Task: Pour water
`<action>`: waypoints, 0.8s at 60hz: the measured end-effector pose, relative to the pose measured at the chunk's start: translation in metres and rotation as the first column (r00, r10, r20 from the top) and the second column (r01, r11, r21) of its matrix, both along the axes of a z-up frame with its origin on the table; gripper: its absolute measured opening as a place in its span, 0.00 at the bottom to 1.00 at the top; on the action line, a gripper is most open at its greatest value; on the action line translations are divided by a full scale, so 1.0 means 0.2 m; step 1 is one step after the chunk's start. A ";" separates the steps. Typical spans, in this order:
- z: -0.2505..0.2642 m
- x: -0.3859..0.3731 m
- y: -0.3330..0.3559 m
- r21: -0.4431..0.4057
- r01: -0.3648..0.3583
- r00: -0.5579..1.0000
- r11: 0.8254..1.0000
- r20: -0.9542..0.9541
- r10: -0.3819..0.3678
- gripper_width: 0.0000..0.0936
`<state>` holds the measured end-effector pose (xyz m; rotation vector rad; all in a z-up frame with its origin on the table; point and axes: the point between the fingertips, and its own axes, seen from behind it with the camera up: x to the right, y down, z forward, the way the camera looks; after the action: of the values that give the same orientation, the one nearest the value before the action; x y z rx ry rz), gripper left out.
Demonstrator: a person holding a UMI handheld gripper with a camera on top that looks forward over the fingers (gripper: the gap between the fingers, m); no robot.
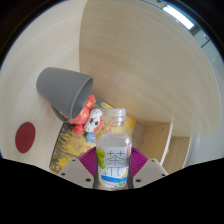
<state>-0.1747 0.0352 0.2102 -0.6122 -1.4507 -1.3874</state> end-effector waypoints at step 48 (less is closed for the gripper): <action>-0.52 0.42 0.04 -0.340 -0.406 -0.314 0.848 -0.820 -0.479 0.42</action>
<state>-0.0914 0.0423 0.1068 -1.7063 -0.1242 0.1223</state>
